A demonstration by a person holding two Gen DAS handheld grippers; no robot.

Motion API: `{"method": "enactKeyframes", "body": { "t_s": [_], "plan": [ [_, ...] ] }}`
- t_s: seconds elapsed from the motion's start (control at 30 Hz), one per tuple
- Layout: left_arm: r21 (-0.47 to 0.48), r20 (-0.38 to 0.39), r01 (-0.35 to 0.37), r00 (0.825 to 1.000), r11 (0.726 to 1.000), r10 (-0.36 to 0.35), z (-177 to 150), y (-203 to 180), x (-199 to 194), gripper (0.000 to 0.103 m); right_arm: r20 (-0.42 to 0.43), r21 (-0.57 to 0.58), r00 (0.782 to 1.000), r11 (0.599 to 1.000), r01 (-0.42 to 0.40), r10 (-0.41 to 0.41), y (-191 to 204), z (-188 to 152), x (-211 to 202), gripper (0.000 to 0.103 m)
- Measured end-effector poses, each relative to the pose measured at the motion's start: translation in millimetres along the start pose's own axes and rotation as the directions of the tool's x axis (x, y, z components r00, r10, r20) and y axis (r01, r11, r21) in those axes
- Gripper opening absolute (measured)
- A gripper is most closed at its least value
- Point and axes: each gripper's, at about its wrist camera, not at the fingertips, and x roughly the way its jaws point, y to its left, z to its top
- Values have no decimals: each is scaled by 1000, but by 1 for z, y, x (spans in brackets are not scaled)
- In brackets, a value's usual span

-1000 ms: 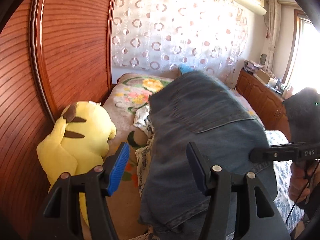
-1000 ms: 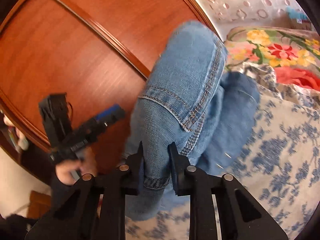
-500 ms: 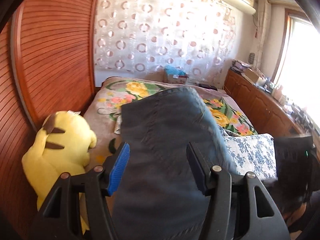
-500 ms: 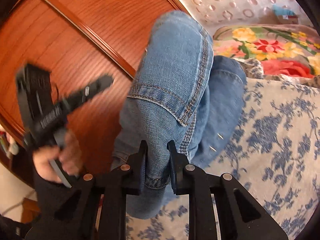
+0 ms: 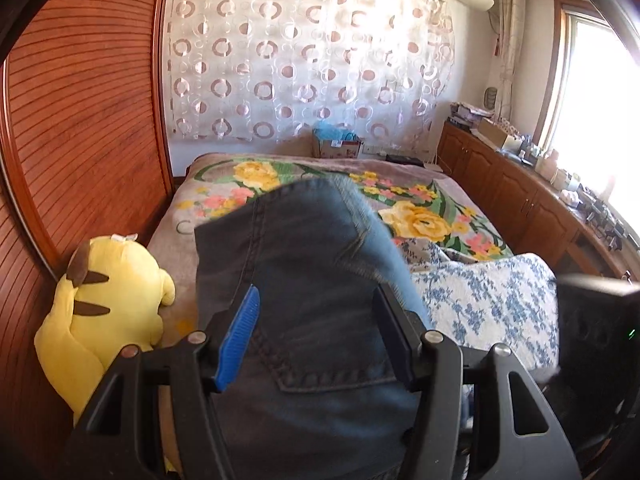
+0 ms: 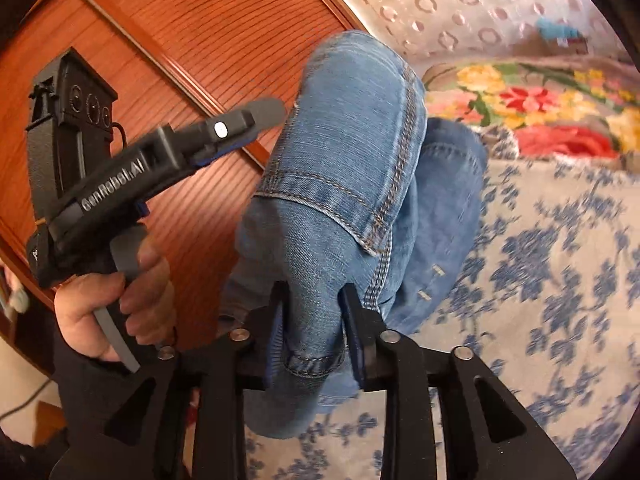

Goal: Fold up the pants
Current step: 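Place the folded jeans beside the yellow plush toy with both tools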

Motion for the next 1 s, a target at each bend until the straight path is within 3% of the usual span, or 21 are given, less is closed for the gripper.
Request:
{"method": "enactKeyframes", "body": {
  "t_s": [0.17,0.37,0.53,0.83,0.93,1.0],
  "plan": [
    [-14,-33,11,999,1000,-11,-9,4,8,58,8,-58,998,997,59,-58,-2,9,-6,41],
    [4,-95,45,995,999,-44,-19,-7,24,58,73,-155,989,979,136,-126,0,28,-30,42],
    [1,-59,44,997,999,-43,-20,-9,9,58,153,-249,977,951,184,-149,8,57,-42,41],
    [-26,-6,-12,1000,1000,12,-44,8,-32,58,145,-435,987,892,124,-66,39,109,-7,37],
    [-15,-52,-57,997,998,57,-55,16,-20,58,126,-478,981,857,193,-151,35,110,21,36],
    [-29,-73,-55,996,998,53,-59,21,-13,58,138,-481,963,834,270,-232,18,110,37,36]
  ]
}}
